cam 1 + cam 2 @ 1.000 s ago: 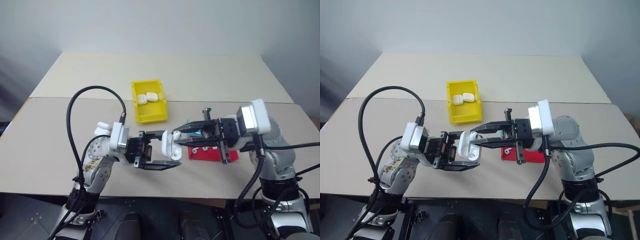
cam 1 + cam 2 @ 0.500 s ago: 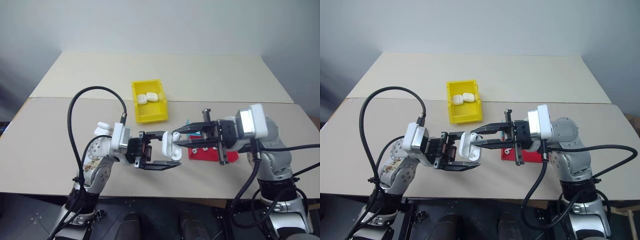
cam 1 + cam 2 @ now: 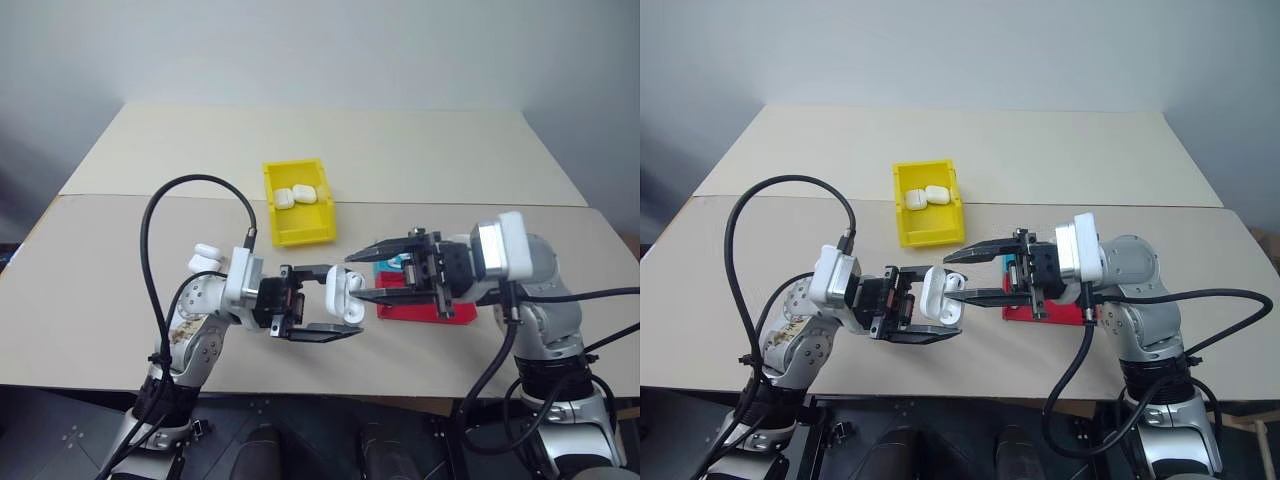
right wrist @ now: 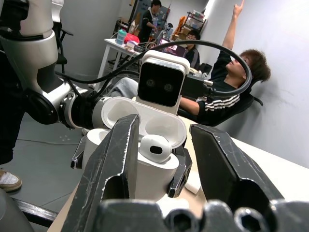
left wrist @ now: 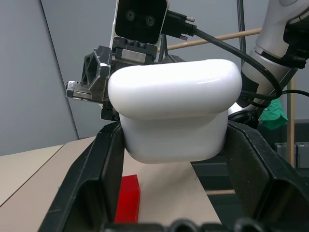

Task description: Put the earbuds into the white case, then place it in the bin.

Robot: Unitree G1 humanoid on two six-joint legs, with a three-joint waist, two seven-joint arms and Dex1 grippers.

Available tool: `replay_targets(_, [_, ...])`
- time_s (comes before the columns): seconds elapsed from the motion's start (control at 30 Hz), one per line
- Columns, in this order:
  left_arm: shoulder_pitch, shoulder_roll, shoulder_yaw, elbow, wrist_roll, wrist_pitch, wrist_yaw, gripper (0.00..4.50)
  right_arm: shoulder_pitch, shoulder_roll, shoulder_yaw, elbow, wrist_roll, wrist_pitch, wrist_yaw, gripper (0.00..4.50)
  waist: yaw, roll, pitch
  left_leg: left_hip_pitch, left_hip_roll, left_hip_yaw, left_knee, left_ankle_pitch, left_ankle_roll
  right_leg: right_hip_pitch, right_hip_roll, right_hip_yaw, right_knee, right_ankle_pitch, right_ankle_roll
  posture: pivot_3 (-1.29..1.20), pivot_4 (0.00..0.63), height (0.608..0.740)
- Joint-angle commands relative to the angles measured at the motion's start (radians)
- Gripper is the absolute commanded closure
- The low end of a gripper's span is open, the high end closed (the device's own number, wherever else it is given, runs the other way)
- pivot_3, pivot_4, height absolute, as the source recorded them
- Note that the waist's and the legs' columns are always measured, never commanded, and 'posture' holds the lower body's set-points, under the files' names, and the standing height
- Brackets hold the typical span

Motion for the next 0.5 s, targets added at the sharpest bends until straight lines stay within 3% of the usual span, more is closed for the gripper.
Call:
replay_targets(0.03, [-0.010, -0.005, 0.006, -0.020, -0.010, -0.017, -0.004, 1.73, -0.004, -0.020, -0.017, -0.012, 0.011, -0.003, 0.004, 2.29, 0.000, 0.000, 0.000, 0.000, 0.000, 0.000, 0.000, 0.000, 0.000, 0.000, 0.000, 0.000, 0.000, 0.000, 0.000, 0.00, 0.150, 0.740])
replay_targets(0.17, [0.016, 0.032, 0.029, -0.019, 0.005, -0.028, -0.012, 1.73, -0.041, -0.110, -0.094, -0.002, 0.051, 0.086, -0.038, 2.29, 0.000, 0.000, 0.000, 0.000, 0.000, 0.000, 0.000, 0.000, 0.000, 0.000, 0.000, 0.000, 0.000, 0.000, 0.000, 0.00, 0.150, 0.740])
replay_targets(0.27, [0.072, 0.080, 0.059, -0.011, 0.019, -0.063, -0.039, 1.73, -0.095, -0.268, -0.106, 0.062, -0.043, 0.166, -0.053, 2.29, -0.001, 0.000, 0.000, 0.000, 0.000, 0.000, 0.000, 0.000, 0.000, 0.000, 0.000, 0.000, 0.000, 0.000, 0.000, 0.00, 0.150, 0.740])
replay_targets(0.4, [0.159, 0.125, 0.078, -0.029, 0.042, -0.098, -0.043, 1.73, -0.205, -0.452, 0.018, 0.242, -0.257, 0.140, 0.035, 2.29, -0.002, 0.000, 0.000, 0.000, 0.000, 0.001, -0.001, 0.000, 0.000, -0.001, 0.000, 0.000, -0.001, 0.000, 0.000, 0.00, 0.150, 0.740])
replay_targets(0.5, [0.192, 0.129, 0.080, -0.039, 0.055, -0.121, -0.034, 1.73, -0.311, -0.493, 0.136, 0.400, -0.414, 0.049, 0.120, 2.29, -0.005, 0.000, 0.000, 0.001, 0.000, 0.002, -0.001, 0.000, 0.000, -0.001, 0.000, 0.001, -0.001, 0.000, 0.000, 0.00, 0.150, 0.740])
